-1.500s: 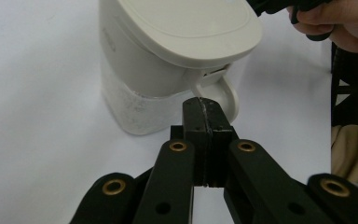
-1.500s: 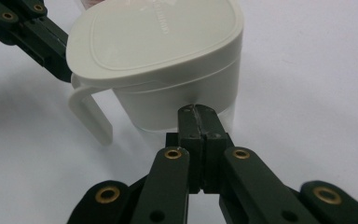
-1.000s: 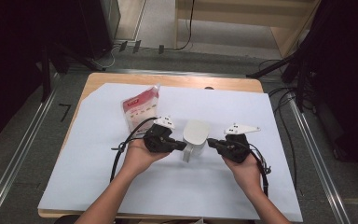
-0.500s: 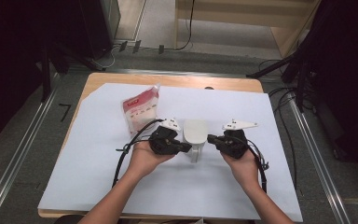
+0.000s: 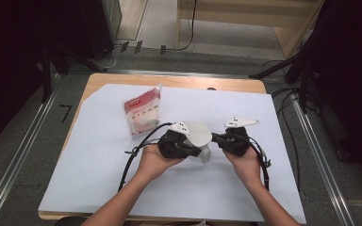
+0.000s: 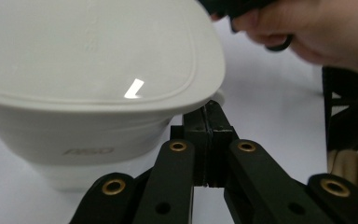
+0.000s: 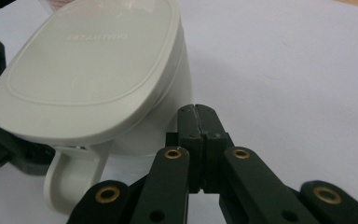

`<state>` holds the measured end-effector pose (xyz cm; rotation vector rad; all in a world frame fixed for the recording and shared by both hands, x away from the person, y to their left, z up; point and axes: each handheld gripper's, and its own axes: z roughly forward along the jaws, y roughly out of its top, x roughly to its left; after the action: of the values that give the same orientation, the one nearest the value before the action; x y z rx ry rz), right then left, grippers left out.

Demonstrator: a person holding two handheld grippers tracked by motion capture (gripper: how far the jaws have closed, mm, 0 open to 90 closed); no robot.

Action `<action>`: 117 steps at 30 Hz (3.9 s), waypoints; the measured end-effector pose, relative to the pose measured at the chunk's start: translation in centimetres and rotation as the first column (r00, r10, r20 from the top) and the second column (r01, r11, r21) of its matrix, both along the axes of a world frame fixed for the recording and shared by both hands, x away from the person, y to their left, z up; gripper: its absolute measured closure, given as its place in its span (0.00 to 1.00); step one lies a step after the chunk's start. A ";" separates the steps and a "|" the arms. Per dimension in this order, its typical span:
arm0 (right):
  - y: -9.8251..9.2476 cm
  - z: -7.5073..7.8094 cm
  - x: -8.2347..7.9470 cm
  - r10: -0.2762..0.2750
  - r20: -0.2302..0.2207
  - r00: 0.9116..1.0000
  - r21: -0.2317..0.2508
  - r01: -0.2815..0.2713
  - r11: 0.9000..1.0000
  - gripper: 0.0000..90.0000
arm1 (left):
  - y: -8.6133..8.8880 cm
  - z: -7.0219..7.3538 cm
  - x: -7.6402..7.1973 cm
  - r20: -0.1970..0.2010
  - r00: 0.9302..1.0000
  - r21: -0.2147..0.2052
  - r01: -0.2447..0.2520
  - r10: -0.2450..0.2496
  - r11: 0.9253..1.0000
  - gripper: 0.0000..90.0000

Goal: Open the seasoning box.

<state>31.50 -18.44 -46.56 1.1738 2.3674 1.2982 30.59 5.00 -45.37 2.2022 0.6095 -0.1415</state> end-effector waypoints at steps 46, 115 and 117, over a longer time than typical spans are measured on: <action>2.5 1.0 -6.8 0.135 -0.037 0.990 0.045 -0.134 0.990 1.00 | 5.9 2.6 0.7 0.025 0.999 -0.046 -0.031 0.032 0.998 0.41; -3.2 0.1 -0.6 0.029 -0.098 0.995 0.003 -0.029 1.000 1.00 | 4.9 1.0 1.9 0.072 0.997 0.013 -0.032 0.031 0.999 0.45; -3.3 0.6 -0.4 0.056 -0.095 0.994 -0.006 -0.057 0.998 1.00 | 4.5 1.1 2.0 0.105 0.994 0.026 -0.004 0.001 1.000 0.46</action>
<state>31.05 -21.71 -45.91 1.2004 2.4878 1.2753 32.58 9.50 -44.32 2.2179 0.5582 -0.0159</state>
